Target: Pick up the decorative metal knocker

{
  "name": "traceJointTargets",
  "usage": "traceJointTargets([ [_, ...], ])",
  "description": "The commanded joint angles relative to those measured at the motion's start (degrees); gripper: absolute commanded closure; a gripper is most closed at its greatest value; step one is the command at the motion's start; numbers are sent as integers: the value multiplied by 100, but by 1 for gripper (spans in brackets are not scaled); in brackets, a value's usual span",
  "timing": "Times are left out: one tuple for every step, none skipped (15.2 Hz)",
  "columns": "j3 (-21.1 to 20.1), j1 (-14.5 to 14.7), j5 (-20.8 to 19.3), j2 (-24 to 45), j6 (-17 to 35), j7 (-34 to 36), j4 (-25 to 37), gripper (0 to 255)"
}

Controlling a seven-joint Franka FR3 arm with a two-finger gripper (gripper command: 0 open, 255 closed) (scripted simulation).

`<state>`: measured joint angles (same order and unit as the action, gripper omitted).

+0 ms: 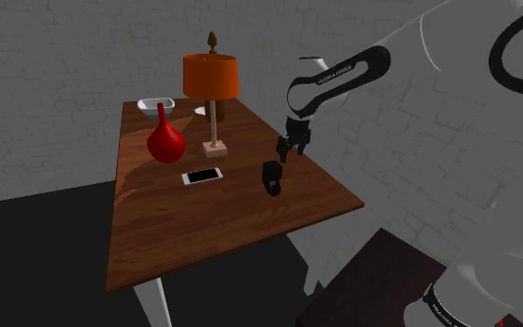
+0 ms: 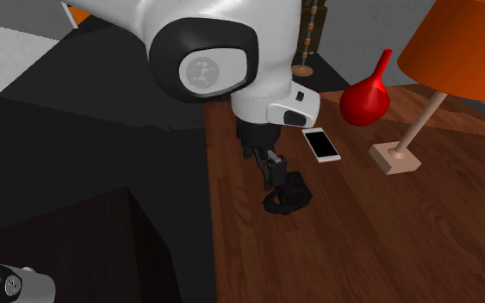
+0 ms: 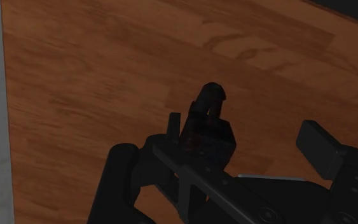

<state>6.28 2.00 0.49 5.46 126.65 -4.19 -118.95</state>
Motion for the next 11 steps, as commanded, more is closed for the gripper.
traceJointTargets([
  [-6,-10,76,466,114,-21,310,0],
  [-10,-21,113,695,148,-35,482,0],
  [-16,-33,149,924,176,-47,662,0],
  [-23,-46,184,1154,196,-59,850,0],
  [-32,-61,217,1385,210,-69,1046,0],
  [-42,-77,249,1617,216,-77,1251,0],
  [-47,-85,259,1698,216,-80,1324,0],
  [-51,-88,264,1740,279,-83,1303,0],
  [-54,-90,271,1783,340,-88,1284,0],
  [-57,-92,277,1826,402,-92,1266,0],
  [-61,-94,284,1871,463,-96,1249,0],
])
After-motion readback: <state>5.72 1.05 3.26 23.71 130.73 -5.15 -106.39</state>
